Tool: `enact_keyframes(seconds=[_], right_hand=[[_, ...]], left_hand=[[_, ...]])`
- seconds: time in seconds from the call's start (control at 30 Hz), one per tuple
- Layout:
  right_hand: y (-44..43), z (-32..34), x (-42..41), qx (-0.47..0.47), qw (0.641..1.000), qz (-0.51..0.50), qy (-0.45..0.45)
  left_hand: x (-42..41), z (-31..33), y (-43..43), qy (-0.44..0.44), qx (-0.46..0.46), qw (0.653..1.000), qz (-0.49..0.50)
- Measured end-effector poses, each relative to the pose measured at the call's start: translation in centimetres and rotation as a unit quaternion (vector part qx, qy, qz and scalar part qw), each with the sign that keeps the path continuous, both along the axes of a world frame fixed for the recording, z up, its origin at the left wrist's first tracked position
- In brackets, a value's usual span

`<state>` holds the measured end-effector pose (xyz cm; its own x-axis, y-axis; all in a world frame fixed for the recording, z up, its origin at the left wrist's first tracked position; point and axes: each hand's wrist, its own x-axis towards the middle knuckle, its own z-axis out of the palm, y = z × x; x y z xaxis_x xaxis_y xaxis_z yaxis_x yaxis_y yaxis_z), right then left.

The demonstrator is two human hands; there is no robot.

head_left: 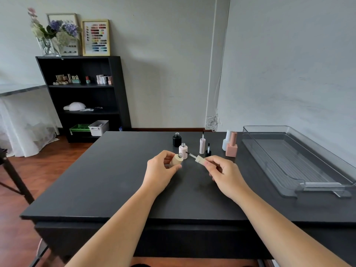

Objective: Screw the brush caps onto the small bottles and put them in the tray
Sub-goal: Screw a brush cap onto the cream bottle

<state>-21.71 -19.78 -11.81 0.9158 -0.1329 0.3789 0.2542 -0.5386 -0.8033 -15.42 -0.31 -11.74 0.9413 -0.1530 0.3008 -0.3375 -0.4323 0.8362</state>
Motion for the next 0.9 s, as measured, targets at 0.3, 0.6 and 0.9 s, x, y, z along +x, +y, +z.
enact_keyframes(seconds=[0.3, 0.6, 0.9], right_hand=[[-0.31, -0.13, -0.15, 0.068, 0.997, -0.006, -0.043], [-0.15, -0.28, 0.04, 0.067, 0.997, -0.017, -0.041], [-0.03, -0.27, -0.02, 0.021, 0.998, -0.015, -0.055]], left_hand=[[-0.08, -0.08, 0.05, -0.012, 0.006, 1.000, -0.019], [-0.03, 0.00, 0.15, -0.014, 0.007, 1.000, -0.027], [0.14, -0.13, -0.05, -0.042, 0.036, 0.998, -0.037]])
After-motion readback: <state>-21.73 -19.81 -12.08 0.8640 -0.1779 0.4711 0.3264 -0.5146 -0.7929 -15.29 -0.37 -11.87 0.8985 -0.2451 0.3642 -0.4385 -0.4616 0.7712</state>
